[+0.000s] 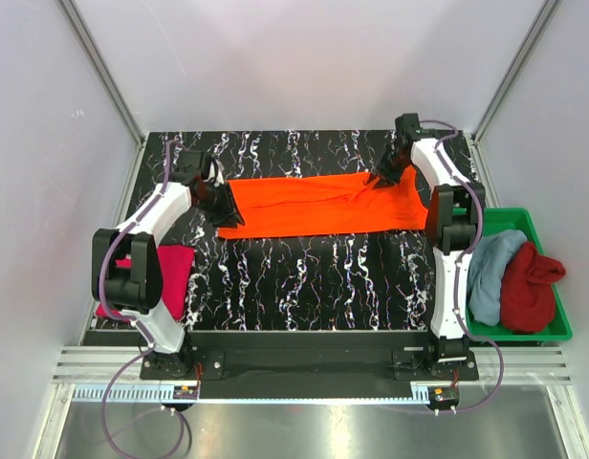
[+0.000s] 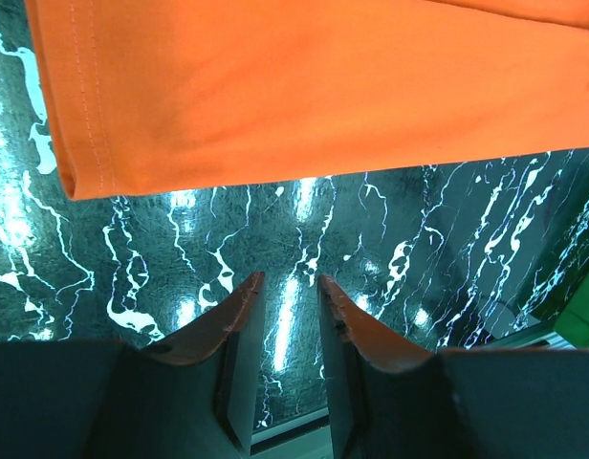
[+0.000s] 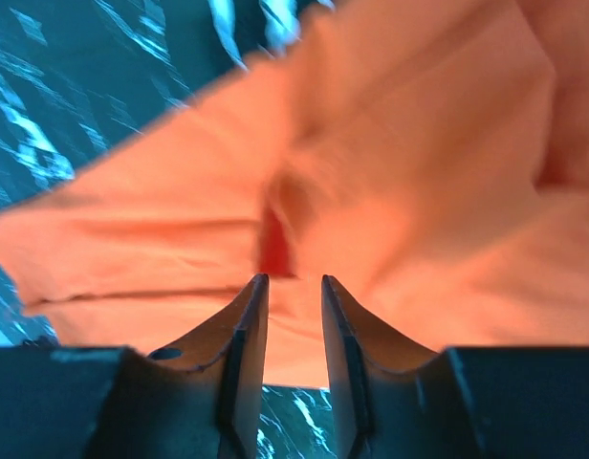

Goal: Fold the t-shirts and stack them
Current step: Fold the tshirt

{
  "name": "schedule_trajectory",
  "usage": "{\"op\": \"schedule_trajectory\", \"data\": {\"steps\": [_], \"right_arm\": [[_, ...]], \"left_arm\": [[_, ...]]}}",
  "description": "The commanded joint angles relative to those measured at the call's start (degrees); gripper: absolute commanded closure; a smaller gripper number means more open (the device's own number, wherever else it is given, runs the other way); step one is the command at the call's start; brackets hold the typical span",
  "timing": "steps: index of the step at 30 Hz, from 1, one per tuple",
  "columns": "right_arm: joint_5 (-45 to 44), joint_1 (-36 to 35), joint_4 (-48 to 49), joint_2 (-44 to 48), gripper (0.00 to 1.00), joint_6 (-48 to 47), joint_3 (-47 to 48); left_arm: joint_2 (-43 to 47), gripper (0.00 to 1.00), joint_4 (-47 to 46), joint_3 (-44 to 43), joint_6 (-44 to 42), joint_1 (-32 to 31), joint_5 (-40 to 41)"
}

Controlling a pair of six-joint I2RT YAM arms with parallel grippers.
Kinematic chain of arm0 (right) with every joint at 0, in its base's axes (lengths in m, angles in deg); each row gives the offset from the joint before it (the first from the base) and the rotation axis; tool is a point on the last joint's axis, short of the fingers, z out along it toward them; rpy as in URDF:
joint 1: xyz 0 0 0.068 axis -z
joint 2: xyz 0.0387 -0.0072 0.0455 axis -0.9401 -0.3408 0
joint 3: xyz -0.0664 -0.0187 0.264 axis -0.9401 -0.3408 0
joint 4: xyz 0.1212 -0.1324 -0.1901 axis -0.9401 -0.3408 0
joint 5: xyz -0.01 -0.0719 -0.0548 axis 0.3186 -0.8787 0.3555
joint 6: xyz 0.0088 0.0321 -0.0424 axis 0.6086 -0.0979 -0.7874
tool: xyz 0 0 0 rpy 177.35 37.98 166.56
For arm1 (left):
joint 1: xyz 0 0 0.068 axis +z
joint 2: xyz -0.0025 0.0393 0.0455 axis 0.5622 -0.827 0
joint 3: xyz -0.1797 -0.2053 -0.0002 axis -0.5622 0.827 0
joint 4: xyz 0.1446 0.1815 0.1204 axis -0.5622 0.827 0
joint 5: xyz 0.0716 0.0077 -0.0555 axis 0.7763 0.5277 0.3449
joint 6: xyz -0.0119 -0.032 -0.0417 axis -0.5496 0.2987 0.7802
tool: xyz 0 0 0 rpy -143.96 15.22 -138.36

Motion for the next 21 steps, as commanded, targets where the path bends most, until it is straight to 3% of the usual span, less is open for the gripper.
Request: {"op": "schedule_trajectory", "data": {"steps": [1,5,8,21], "right_arm": [[1.59,0.18,3.63,5.27,0.65,-0.66,-5.36],[4.06,0.01,8.80,7.20,0.40,0.39,-10.71],[5.38,-0.08,11.00,7.38,0.33,1.45,-12.30],[7.05,-1.40,12.51,3.35,0.32,2.77,-8.36]], "left_arm": [[2.00,0.67,0.01,-0.24,0.17,-0.60,-1.79],[2.44,0.67,-0.08,0.72,-0.18,-0.69,-1.70],[2.71,0.67,-0.17,1.51,-0.45,-0.69,-1.61],[1.04,0.68,-0.43,0.55,-1.33,-0.78,-2.93]]}}
